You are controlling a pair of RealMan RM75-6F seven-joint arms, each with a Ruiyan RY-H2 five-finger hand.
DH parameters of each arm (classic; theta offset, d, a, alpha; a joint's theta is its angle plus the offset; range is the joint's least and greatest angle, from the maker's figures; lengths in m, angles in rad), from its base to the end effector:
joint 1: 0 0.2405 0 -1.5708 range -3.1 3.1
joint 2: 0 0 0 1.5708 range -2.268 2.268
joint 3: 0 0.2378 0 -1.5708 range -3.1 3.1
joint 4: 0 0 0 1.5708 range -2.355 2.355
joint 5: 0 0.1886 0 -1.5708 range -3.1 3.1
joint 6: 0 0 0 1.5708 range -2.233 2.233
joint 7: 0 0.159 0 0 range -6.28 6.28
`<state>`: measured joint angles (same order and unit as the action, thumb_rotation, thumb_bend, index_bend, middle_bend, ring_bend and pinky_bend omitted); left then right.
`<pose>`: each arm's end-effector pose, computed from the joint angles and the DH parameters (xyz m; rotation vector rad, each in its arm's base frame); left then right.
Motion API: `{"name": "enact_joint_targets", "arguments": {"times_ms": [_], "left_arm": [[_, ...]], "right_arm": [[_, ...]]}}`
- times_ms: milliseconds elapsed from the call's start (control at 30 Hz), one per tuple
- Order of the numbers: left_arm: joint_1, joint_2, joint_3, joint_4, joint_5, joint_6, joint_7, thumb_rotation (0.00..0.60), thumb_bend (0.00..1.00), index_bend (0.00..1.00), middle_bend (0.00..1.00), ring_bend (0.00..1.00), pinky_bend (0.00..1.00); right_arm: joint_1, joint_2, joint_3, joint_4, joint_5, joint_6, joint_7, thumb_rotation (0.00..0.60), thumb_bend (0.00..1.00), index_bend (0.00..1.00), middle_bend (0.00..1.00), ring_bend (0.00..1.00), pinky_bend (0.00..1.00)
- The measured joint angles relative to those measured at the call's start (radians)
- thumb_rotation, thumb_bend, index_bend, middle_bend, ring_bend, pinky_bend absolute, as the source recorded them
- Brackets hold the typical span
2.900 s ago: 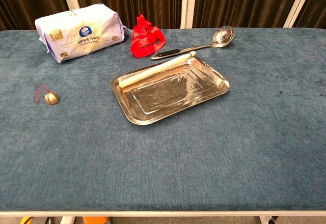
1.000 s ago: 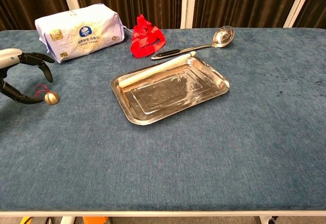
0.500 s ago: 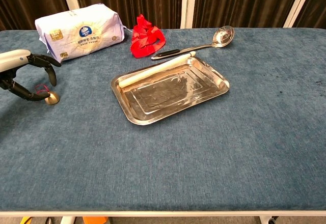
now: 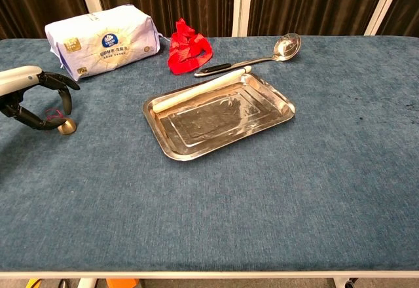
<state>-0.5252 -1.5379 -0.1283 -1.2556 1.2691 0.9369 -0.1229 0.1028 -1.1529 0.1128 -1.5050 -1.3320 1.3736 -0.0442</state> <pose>-0.2422 0.3186 0.0132 -1.6321 -1.2801 -0.9204 -0.3249 -0.2094 0.1765 1.2905 -0.9189 0.7364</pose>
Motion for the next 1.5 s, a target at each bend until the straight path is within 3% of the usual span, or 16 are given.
{"name": "enact_joint_targets", "arguments": {"times_ms": [1500], "left_arm": [[0.0,-0.004,-0.002,-0.014,-0.047,0.006,0.06,0.6,0.41,0.6,0.19,0.0,0.07]], "right_arm": [[0.002,-0.012,0.0,0.022,0.007,-0.013,0.013,0.6,0.28,0.0,0.0,0.0,0.0]]}}
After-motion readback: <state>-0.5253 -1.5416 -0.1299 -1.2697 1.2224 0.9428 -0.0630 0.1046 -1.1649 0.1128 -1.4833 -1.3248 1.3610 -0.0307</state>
